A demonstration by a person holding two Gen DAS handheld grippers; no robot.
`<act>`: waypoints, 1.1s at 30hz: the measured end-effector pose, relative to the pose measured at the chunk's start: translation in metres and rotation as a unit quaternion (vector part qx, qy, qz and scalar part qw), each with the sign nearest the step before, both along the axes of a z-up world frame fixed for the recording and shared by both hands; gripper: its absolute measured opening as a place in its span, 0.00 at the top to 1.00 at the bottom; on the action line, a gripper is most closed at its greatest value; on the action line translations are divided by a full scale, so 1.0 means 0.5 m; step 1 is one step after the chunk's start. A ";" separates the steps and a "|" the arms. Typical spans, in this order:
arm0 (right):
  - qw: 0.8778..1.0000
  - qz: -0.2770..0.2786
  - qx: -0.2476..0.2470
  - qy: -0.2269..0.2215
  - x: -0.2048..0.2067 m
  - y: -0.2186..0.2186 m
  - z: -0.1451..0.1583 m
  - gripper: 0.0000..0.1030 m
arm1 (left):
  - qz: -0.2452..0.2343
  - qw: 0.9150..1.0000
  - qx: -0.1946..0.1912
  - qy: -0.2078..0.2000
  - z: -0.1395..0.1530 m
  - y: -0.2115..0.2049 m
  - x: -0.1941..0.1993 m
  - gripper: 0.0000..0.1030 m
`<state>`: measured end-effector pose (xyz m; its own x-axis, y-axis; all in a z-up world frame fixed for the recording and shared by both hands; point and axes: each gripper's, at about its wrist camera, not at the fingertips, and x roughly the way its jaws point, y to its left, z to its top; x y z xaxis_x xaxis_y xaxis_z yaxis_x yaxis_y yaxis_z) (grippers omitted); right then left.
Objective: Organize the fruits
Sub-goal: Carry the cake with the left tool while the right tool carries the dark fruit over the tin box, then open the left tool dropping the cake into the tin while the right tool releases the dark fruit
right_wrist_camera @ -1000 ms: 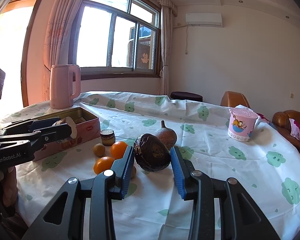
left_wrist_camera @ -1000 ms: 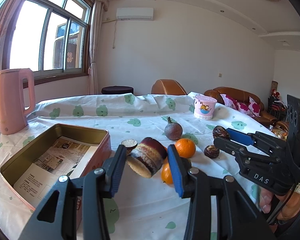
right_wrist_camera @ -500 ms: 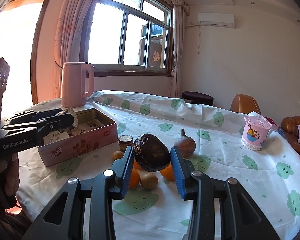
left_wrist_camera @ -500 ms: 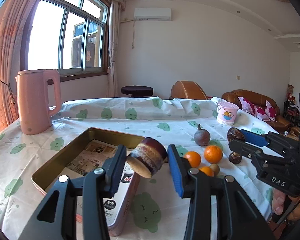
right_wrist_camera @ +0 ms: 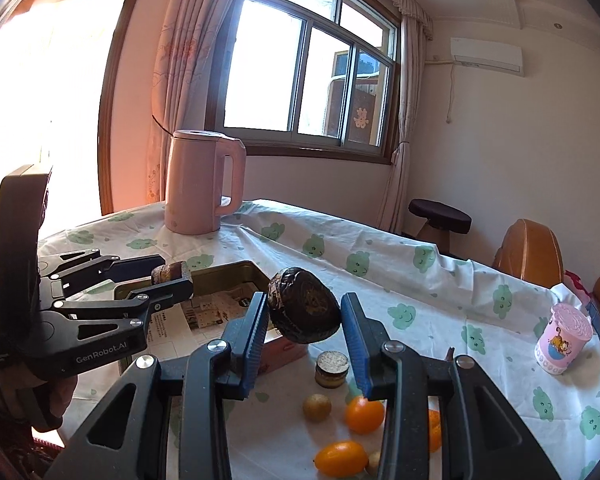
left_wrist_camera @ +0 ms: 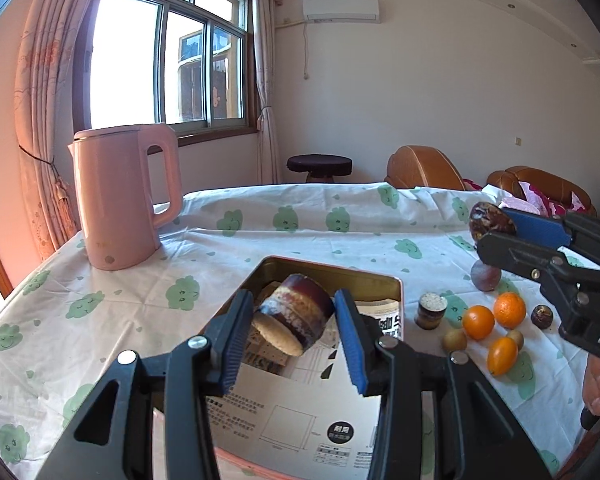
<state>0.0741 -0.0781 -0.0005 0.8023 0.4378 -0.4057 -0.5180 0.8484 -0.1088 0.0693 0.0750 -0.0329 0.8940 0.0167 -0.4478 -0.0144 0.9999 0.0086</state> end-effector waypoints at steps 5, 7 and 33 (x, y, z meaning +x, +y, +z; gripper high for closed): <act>1.000 0.013 -0.016 0.013 0.028 0.058 -0.015 0.62 | 0.013 1.000 -0.002 0.023 -0.014 0.037 0.031 0.57; 0.999 0.017 -0.022 0.019 0.038 0.076 -0.024 0.62 | 0.017 0.999 -0.001 0.031 -0.020 0.049 0.040 0.57; 0.992 0.019 -0.073 0.105 0.116 0.174 -0.123 0.61 | 0.014 0.996 0.009 0.088 -0.056 0.068 0.098 0.57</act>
<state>0.1319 0.0088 -0.0619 0.6776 0.3911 -0.6228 -0.5742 0.8105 -0.1157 0.1183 0.1090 -0.0607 0.8009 0.0490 -0.5968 -0.0380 0.9988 0.0309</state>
